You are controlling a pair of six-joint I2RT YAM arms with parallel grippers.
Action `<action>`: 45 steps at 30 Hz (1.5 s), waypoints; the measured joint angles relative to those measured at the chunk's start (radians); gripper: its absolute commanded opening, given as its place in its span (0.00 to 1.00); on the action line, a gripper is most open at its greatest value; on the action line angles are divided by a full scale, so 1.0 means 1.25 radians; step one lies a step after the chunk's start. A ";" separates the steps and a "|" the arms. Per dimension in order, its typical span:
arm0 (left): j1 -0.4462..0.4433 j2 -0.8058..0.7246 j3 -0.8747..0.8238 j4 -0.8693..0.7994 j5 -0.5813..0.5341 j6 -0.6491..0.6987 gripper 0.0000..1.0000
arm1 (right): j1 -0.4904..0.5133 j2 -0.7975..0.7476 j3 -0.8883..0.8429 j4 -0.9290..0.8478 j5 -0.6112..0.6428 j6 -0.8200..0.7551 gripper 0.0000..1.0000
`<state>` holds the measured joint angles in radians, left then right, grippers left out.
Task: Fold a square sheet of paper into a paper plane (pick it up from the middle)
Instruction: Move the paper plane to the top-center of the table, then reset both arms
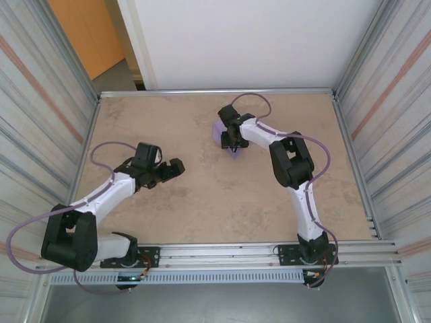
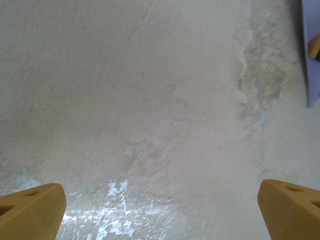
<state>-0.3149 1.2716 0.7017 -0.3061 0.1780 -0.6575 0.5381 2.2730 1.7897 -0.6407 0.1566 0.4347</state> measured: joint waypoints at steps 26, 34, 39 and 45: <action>0.066 -0.204 0.072 -0.031 -0.251 0.147 0.99 | -0.142 -0.616 -0.398 0.131 0.083 -0.008 0.98; 0.150 -0.236 -0.044 0.076 -0.389 0.217 0.99 | -0.323 -0.788 -0.641 0.229 0.172 -0.026 0.99; 0.153 -0.226 -0.147 0.237 -0.431 0.305 0.99 | -0.393 -0.786 -0.751 0.298 0.187 -0.049 0.99; 0.153 -0.149 -0.197 0.389 -0.428 0.415 0.99 | -0.410 -0.737 -0.839 0.440 0.192 -0.099 0.99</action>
<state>-0.1242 1.0851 0.4553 0.1799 -0.3573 -0.1387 0.0257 1.3521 0.7406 -0.0906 0.3962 0.3107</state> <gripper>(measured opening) 0.986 0.991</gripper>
